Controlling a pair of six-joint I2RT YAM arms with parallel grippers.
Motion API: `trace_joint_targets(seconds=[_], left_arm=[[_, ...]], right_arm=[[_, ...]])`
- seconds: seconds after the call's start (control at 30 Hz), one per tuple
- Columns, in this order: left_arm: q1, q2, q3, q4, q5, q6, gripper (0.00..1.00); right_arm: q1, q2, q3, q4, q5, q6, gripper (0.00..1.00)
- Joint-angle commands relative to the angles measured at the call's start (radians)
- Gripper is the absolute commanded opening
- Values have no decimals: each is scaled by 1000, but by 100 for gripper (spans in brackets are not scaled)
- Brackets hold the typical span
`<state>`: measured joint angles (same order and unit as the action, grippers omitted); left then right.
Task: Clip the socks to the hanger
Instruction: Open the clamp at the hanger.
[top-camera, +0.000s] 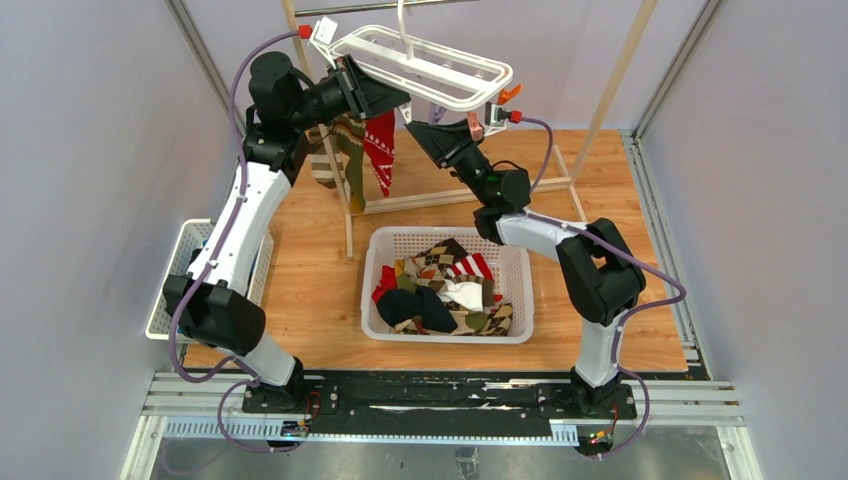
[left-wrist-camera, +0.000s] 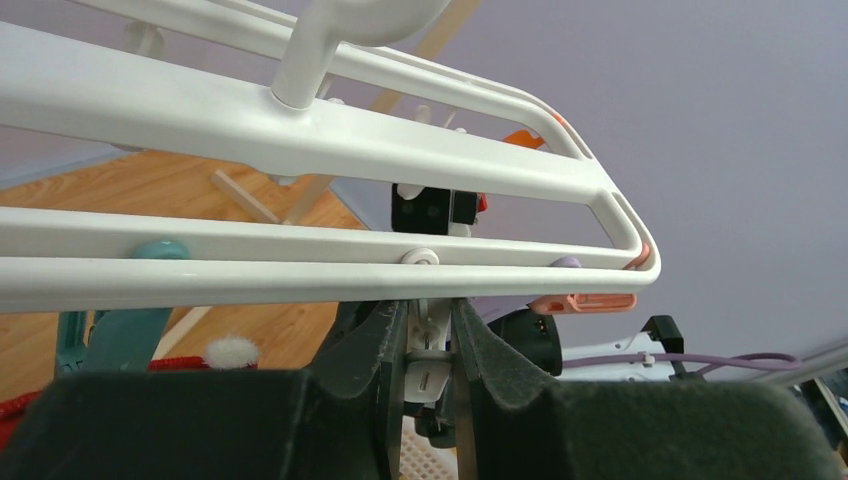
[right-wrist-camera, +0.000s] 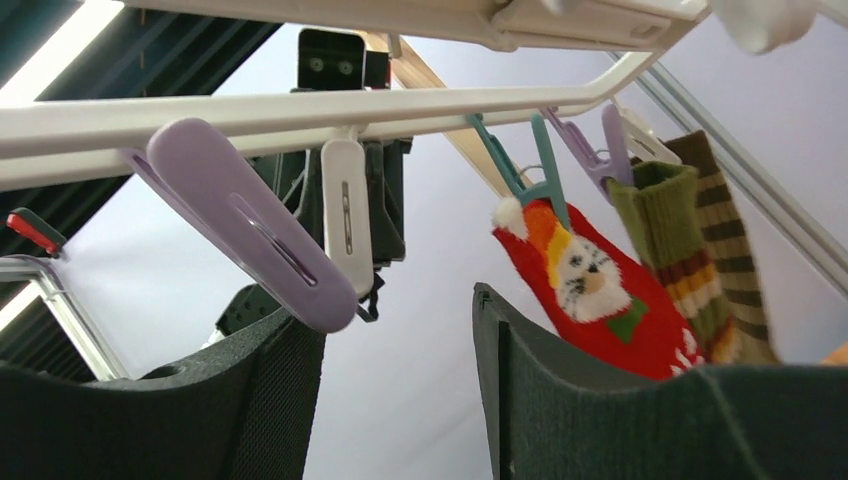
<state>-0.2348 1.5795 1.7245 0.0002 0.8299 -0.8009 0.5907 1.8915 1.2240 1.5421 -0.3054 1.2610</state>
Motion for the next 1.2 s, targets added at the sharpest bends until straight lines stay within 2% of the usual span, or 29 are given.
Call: trace_joint_targets(seconds=[0.0, 0.27, 0.53, 0.77, 0.83, 0.9, 1.0, 1.07, 1.17], left_arm=[[-4, -11, 21, 26, 45, -12, 12], [-3, -13, 10, 40, 46, -21, 12], [-3, -18, 4, 38, 45, -19, 11], [-3, -17, 10, 20, 30, -4, 14], [-2, -18, 10, 14, 25, 3, 19], [-3, -21, 10, 5, 18, 16, 37], [-3, -43, 8, -78, -19, 69, 46], [-3, -75, 0, -130, -56, 121, 59], [-3, -127, -27, -192, -111, 191, 61]], right_arm=[[-6, 16, 51, 55, 7, 56, 54], [-7, 48, 109, 56, -5, 120, 50], [-6, 64, 138, 56, -2, 145, 35], [-2, 69, 148, 56, -24, 155, 27], [1, 68, 143, 56, -27, 146, 26], [0, 63, 133, 55, -25, 130, 19], [0, 43, 103, 55, -9, 75, 12], [-2, 31, 88, 52, 2, 28, 10], [-3, 3, 62, 20, 15, -75, 7]])
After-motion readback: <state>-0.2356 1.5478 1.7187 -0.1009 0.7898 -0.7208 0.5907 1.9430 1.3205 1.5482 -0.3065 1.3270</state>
